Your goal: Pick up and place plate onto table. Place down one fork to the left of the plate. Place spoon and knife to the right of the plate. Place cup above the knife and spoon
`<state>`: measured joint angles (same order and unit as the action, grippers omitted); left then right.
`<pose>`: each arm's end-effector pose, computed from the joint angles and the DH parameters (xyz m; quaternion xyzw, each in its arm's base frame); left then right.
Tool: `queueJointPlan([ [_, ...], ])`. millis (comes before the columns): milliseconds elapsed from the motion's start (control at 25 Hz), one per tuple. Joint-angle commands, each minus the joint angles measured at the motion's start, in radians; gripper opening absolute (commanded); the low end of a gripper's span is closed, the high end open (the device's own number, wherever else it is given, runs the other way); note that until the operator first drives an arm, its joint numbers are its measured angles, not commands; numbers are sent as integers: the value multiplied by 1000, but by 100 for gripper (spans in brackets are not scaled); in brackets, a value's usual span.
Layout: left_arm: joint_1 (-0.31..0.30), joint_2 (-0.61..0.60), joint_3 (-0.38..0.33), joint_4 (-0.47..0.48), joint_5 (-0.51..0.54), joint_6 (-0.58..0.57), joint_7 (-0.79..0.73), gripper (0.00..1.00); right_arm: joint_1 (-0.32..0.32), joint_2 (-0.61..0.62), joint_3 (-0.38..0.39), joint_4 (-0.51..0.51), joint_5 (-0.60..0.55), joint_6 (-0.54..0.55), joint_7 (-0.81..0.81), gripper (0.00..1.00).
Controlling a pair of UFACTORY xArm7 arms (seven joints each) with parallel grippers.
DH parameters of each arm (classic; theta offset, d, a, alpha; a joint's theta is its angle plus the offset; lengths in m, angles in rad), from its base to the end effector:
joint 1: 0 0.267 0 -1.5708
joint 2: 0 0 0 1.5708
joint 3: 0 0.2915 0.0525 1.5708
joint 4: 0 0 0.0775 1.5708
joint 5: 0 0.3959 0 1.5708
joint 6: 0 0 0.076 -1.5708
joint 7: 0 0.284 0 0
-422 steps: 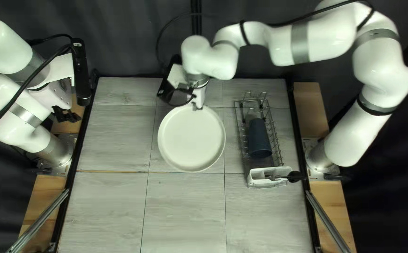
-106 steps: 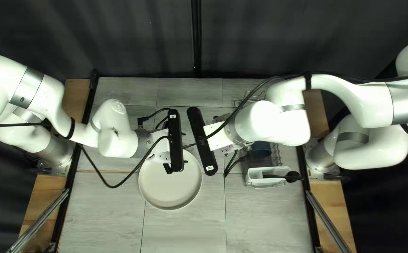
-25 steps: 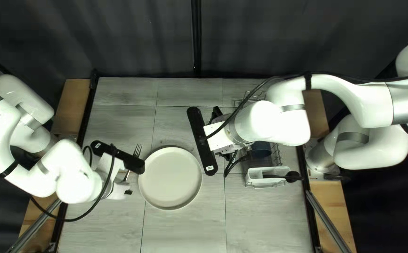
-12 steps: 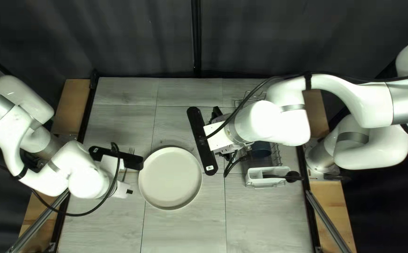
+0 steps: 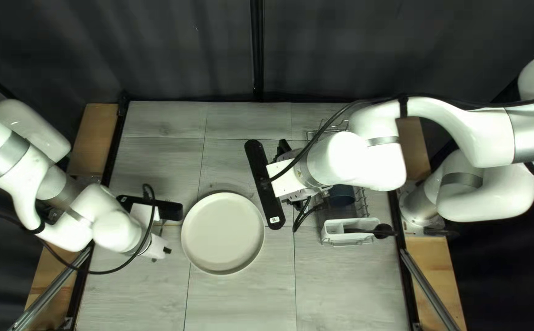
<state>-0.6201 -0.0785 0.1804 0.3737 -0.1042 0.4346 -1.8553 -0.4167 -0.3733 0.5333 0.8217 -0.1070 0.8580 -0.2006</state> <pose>0.3153 -0.1592 -0.0434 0.7282 0.6847 -0.0235 0.0192 0.5039 0.0169 0.2222 0.9636 0.1815 0.1324 0.1447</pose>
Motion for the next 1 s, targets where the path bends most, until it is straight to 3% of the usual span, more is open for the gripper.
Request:
queueJointPlan([
  [40,-11,27,10,-13,-101,-46,86,1,0,0,0,0,0,0,0,100],
  [520,-27,15,21,-47,-233,-86,199,4,0,0,0,0,0,0,0,100],
  [640,-29,16,24,-46,-250,-89,219,15,0,0,0,0,0,0,0,100],
  [680,-29,17,24,-46,-254,-90,223,64,0,0,0,0,0,0,0,100],
  [720,-30,19,25,-44,-257,-92,227,64,0,0,0,0,0,0,0,100],
  [760,-30,21,24,-43,-257,-92,228,90,0,0,0,0,0,0,0,100],
  [800,-30,21,23,-42,-253,-92,224,97,0,0,0,0,0,0,0,100],
  [1000,3,-27,18,-28,-149,-29,161,100,0,0,0,0,0,0,0,100],
])
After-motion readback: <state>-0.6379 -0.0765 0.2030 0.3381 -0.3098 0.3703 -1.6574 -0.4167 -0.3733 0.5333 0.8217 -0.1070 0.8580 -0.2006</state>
